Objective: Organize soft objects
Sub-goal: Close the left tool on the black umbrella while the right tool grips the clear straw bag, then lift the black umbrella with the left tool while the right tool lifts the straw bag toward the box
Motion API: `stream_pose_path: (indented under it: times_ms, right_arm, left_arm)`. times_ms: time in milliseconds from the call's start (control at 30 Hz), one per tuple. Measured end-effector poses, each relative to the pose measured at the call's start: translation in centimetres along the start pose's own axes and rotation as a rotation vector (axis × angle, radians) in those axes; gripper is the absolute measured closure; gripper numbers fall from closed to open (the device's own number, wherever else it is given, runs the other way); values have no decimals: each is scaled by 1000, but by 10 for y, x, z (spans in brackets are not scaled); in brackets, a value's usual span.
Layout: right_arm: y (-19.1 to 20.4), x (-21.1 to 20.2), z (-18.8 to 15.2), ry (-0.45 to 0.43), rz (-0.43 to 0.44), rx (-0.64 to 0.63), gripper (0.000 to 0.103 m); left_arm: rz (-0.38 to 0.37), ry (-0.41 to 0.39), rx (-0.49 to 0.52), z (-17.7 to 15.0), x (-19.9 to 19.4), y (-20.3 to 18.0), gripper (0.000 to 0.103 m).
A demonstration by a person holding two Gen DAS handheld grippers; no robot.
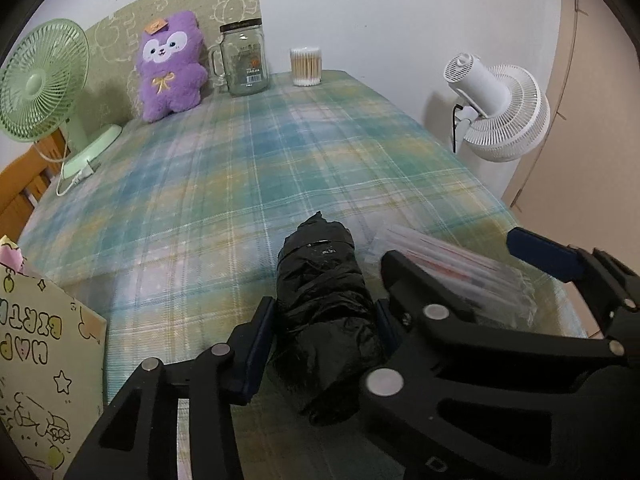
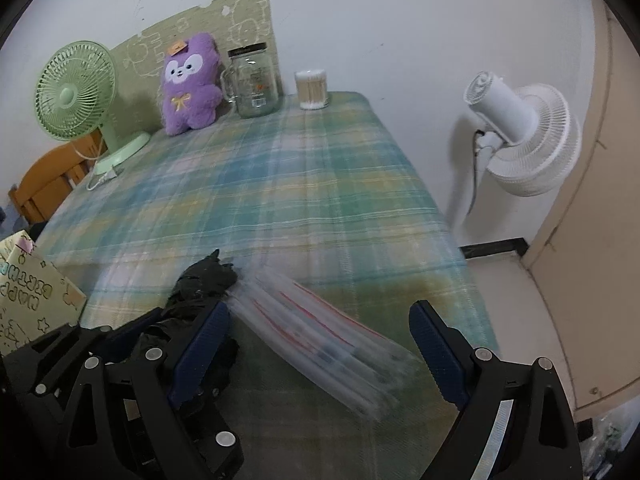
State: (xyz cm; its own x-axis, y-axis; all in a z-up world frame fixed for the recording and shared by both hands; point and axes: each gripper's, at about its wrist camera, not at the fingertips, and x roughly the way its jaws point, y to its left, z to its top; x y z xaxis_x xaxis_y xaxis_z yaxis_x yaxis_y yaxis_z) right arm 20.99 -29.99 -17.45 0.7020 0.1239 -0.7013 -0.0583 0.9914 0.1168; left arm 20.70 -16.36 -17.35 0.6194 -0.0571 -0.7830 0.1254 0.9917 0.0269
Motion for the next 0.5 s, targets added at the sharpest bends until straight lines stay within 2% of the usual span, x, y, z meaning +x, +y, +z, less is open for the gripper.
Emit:
stream_pose_path:
  times_ms: [33, 100, 167, 267, 500]
  right_arm:
    - [1, 1, 1, 3, 3, -4, 9]
    - [4, 5, 1, 17, -2, -12, 16]
    - [4, 11, 0, 55, 14, -1, 31]
    - [1, 12, -2, 67, 20, 26, 47]
    - [3, 3, -10, 58, 28, 75, 66]
  left_arm:
    - [-2, 1, 1, 1, 0, 1, 53]
    - [3, -2, 11, 0, 0, 1, 54]
    - [7, -7, 22, -1, -1, 1, 54]
    - [8, -4, 22, -1, -2, 3, 56]
    - [9, 8, 4, -7, -7, 13, 58]
